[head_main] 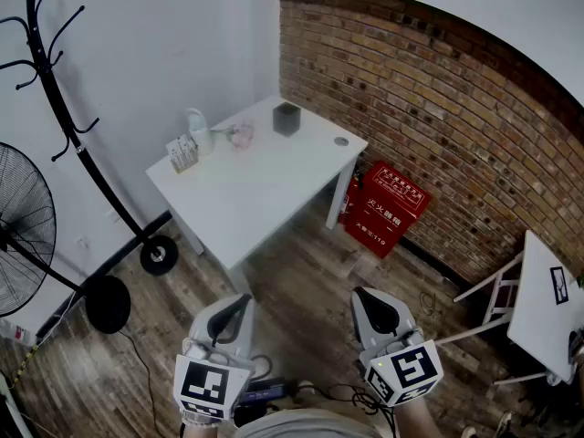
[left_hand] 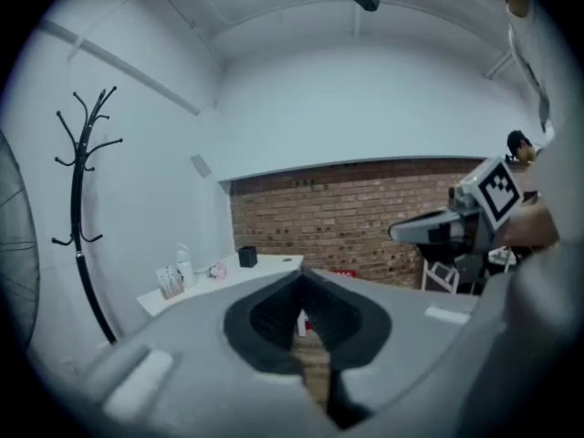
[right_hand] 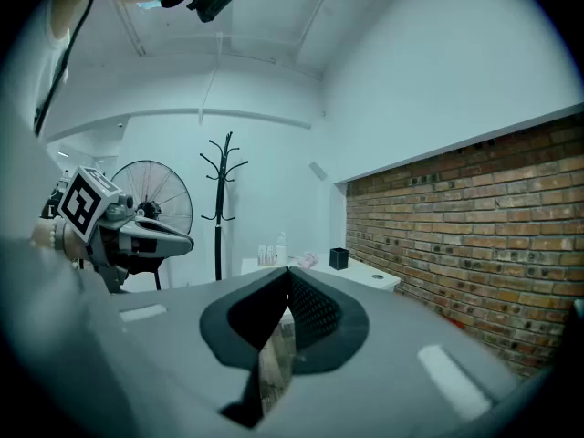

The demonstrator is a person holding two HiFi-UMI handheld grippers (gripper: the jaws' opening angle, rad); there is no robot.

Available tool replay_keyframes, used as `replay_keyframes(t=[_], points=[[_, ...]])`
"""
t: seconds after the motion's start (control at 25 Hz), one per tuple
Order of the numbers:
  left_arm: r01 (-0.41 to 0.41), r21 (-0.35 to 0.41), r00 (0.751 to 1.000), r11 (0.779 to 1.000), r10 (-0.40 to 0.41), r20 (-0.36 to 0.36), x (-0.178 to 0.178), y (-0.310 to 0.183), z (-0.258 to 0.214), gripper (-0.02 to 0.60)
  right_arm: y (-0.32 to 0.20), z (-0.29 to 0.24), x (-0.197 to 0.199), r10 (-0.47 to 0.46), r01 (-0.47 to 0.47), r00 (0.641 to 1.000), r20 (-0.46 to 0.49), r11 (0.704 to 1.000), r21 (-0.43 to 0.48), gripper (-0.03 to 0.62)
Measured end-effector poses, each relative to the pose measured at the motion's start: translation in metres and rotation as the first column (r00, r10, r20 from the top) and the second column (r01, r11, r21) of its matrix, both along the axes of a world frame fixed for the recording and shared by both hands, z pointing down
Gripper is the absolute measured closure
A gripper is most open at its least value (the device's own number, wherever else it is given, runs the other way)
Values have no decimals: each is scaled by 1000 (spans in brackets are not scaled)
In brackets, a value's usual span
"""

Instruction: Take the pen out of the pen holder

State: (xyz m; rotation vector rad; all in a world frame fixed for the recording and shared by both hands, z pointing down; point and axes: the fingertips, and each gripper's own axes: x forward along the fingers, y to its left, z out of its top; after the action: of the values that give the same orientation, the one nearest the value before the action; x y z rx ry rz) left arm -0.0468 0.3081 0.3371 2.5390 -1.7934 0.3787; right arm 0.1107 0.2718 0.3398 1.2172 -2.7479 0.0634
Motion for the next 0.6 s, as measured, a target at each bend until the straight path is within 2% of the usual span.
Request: replay_keyframes(t=[0.16,0.6], points=[[9,-28,1000,1000,-10,-24,-1,1,2,589,-1,1,-2,2,-2,1000,-1,1000,-3,591],[3,-19,1000,1000,-3,-14,1,-2,3,589,-2,4,-1,6,-6,1000,14,1000,-17,591]])
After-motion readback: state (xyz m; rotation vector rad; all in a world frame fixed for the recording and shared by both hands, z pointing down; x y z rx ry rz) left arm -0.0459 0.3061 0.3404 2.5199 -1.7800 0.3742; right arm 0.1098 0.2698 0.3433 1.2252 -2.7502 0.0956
